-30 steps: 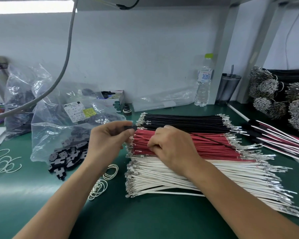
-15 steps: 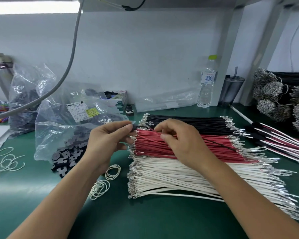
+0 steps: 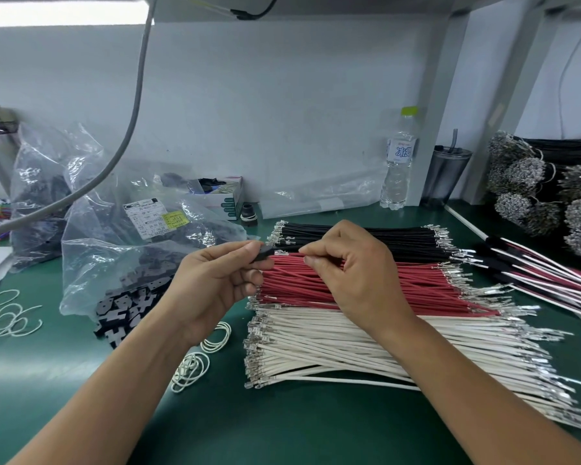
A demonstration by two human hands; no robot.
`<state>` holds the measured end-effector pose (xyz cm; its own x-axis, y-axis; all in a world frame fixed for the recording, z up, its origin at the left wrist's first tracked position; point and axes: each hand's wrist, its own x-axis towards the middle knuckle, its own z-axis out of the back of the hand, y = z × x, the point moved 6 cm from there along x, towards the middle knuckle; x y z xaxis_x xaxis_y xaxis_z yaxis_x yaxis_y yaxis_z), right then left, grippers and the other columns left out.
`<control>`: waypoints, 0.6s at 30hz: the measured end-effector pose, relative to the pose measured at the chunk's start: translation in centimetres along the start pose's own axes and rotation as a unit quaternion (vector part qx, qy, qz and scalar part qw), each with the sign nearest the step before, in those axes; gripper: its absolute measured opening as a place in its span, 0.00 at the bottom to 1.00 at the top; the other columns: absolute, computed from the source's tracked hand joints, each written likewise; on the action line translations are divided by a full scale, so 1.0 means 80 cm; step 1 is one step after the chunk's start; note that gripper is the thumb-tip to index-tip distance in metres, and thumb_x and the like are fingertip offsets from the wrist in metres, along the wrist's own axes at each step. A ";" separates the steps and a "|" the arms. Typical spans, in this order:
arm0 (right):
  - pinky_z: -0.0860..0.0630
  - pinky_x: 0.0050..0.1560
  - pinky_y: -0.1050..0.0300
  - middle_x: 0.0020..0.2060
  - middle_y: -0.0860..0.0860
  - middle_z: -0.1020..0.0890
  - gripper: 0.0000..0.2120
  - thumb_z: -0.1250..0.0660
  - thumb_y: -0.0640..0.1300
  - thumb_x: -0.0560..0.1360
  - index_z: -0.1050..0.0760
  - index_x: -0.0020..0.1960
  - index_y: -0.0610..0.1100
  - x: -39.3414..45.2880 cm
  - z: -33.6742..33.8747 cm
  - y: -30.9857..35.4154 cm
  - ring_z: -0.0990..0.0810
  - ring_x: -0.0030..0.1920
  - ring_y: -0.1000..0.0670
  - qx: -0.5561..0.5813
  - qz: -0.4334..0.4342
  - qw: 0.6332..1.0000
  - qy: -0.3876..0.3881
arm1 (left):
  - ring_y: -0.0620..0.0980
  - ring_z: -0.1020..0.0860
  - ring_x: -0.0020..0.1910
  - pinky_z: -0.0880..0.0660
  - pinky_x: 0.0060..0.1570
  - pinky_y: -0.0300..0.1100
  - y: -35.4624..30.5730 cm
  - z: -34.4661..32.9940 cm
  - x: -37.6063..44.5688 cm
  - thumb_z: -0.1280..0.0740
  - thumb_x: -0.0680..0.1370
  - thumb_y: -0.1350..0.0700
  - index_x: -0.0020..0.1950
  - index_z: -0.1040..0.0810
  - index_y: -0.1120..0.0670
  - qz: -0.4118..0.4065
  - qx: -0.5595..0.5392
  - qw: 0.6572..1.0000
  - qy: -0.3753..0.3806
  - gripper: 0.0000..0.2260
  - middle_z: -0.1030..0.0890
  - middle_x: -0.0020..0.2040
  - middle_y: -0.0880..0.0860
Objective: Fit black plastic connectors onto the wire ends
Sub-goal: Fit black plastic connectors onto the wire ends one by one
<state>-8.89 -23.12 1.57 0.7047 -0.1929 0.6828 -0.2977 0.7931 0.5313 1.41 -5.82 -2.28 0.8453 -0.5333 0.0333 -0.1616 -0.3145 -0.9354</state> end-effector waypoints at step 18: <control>0.22 0.37 0.55 0.38 0.54 0.23 0.03 0.25 0.42 0.75 0.13 0.48 0.45 -0.004 0.009 0.017 0.24 0.38 0.55 -0.057 0.097 0.993 -0.027 | 0.48 0.20 0.31 0.21 0.32 0.37 0.003 -0.002 -0.002 0.26 0.72 0.55 0.49 0.12 0.58 0.031 -0.011 0.999 0.021 0.09 0.15 0.41 0.59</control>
<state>-9.99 -22.42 2.43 0.6054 -0.0586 0.7937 -0.3464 0.8785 0.3291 1.15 -5.89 -2.43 0.8107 -0.5854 -0.0096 -0.2250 -0.2963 -0.9282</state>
